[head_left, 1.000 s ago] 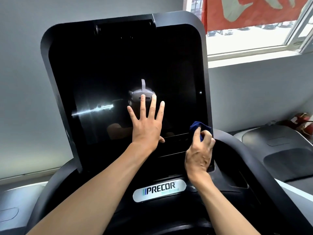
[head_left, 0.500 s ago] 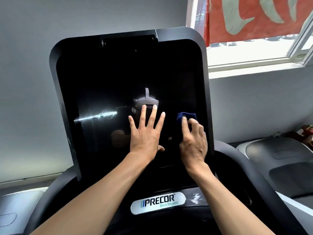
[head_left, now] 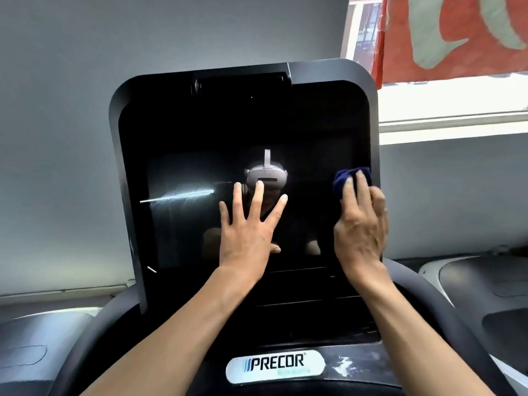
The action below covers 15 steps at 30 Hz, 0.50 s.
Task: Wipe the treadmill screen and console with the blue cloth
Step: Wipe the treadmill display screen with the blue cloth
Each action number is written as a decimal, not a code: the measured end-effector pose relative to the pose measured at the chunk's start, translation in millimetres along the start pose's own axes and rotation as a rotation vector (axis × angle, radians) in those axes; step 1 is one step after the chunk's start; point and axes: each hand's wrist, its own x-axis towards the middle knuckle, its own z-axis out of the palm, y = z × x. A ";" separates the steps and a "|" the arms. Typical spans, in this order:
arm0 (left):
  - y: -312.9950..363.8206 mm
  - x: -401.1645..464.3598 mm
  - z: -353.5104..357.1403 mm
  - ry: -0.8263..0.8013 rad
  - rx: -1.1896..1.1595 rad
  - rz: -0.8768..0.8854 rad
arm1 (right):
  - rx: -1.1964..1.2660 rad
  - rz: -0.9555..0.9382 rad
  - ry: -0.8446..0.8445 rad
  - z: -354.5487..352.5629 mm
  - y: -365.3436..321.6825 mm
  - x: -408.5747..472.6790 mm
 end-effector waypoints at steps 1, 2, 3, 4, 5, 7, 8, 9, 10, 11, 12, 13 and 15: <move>-0.1 -0.4 -0.1 0.000 -0.010 -0.003 | 0.013 0.048 0.006 2.4 -2.5 12.6; 0.1 -0.6 -0.1 -0.004 -0.023 -0.007 | 0.034 0.072 0.021 4.5 -8.5 24.8; 0.2 -0.9 -0.7 -0.008 -0.033 -0.008 | 0.067 0.077 0.022 5.8 -17.7 32.9; 0.4 -1.3 -0.9 -0.009 -0.038 -0.009 | 0.104 0.054 0.037 7.1 -27.5 35.2; 0.2 -2.0 -1.2 -0.008 -0.039 -0.010 | 0.136 0.005 0.046 7.8 -35.1 31.3; -0.1 -2.9 -1.8 -0.012 -0.036 -0.013 | 0.144 -0.167 -0.001 8.3 -40.0 2.7; -0.1 -3.0 -1.8 -0.015 -0.034 -0.015 | 0.130 -0.248 -0.044 6.4 -35.9 -16.0; -0.2 -3.0 -1.9 -0.018 -0.033 -0.016 | 0.105 -0.302 -0.078 3.9 -26.9 -30.0; -0.4 -3.0 -1.3 -0.019 -0.031 -0.016 | 0.078 -0.325 -0.080 1.9 -14.5 -33.8; -0.7 -2.5 -0.8 -0.017 -0.029 -0.017 | 0.061 -0.299 -0.076 -0.2 -2.6 -26.6; -1.1 -2.2 -0.4 -0.017 -0.028 -0.017 | 0.046 -0.236 -0.062 0.1 6.0 -13.0; -1.3 -2.2 -0.4 -0.022 -0.030 -0.016 | 0.040 -0.157 -0.059 0.4 10.7 4.2; -0.9 -2.1 1.2 -0.031 -0.029 -0.018 | 0.099 -0.088 -0.018 3.4 6.8 33.7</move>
